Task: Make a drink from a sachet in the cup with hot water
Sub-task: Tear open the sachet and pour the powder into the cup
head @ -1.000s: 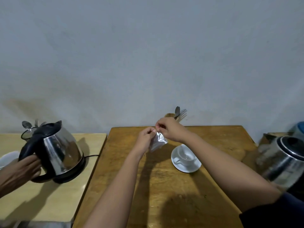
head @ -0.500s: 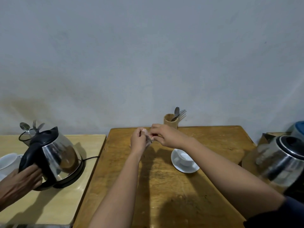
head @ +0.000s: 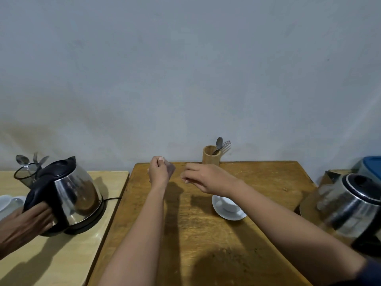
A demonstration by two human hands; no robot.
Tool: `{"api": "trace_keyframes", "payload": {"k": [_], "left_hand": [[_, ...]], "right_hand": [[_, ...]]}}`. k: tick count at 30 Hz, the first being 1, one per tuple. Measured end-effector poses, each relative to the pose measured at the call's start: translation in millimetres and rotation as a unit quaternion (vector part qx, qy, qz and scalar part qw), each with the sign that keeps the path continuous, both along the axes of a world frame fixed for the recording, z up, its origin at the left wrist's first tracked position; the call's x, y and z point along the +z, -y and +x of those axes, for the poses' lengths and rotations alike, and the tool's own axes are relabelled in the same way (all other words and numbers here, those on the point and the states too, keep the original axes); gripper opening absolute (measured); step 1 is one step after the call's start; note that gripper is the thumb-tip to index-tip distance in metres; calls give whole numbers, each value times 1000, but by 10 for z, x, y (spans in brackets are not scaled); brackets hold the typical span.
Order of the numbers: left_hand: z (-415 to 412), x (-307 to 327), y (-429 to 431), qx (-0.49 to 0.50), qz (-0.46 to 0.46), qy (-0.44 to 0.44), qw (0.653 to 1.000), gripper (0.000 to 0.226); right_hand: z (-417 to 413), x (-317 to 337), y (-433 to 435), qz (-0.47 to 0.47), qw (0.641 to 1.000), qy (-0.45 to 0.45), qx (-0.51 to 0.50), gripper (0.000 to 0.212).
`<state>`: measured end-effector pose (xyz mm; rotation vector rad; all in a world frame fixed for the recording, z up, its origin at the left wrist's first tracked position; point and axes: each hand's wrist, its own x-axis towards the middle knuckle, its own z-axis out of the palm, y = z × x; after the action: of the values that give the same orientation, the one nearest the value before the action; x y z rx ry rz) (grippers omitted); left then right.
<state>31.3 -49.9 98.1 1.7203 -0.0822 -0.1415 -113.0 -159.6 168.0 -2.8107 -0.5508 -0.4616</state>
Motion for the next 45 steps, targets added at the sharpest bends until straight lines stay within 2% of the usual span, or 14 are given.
{"api": "trace_keyframes", "payload": {"k": [3, 6, 9, 11, 13, 16, 24, 27, 29, 31, 33, 36, 39, 45], "left_hand": [[-17, 165, -89, -6, -14, 6, 1000, 33], [-42, 263, -173, -7, -32, 17, 999, 32], [-77, 239, -287, -3, -60, 34, 998, 29], [-92, 141, -383, -5, -58, 39, 998, 19], [-101, 16, -485, -6, -50, 22, 998, 11], [-150, -138, -616, 1, -37, -4, 999, 20], [-244, -397, -699, -4, -14, -34, 999, 25], [-245, -406, -600, -13, -12, -36, 999, 22], [-256, -356, -464, -25, -15, -36, 999, 21], [-277, -275, -289, -35, -22, -29, 999, 23], [-318, -188, -72, -45, -35, -17, 998, 21], [-416, -54, 288, -65, -61, -10, 996, 19], [-548, 81, 619, -91, -90, -16, 992, 17], [-770, 204, 1082, -158, -104, -33, 981, 9]], "right_hand": [[-25, -44, 41, 64, 997, -30, -43, 19], [-20, -195, 59, 182, 969, -109, -127, 8], [-2, -572, 29, 352, 889, -191, -222, 21], [-35, -911, -26, 421, 832, -245, -267, 26], [-71, -1232, -111, 438, 801, -299, -277, 26], [-43, -1566, -256, 419, 782, -379, -265, 26], [87, -1843, -360, 318, 804, -428, -263, 23], [83, -1743, -290, 245, 858, -391, -226, 18], [79, -1622, -223, 278, 872, -336, -224, 20], [89, -1454, -172, 381, 845, -292, -237, 26], [91, -1284, -102, 494, 797, -245, -245, 38], [67, -1075, 36, 592, 747, -184, -240, 36], [7, -942, 222, 655, 709, -120, -233, 20], [-259, -811, 662, 688, 675, -22, -266, 7]]}}
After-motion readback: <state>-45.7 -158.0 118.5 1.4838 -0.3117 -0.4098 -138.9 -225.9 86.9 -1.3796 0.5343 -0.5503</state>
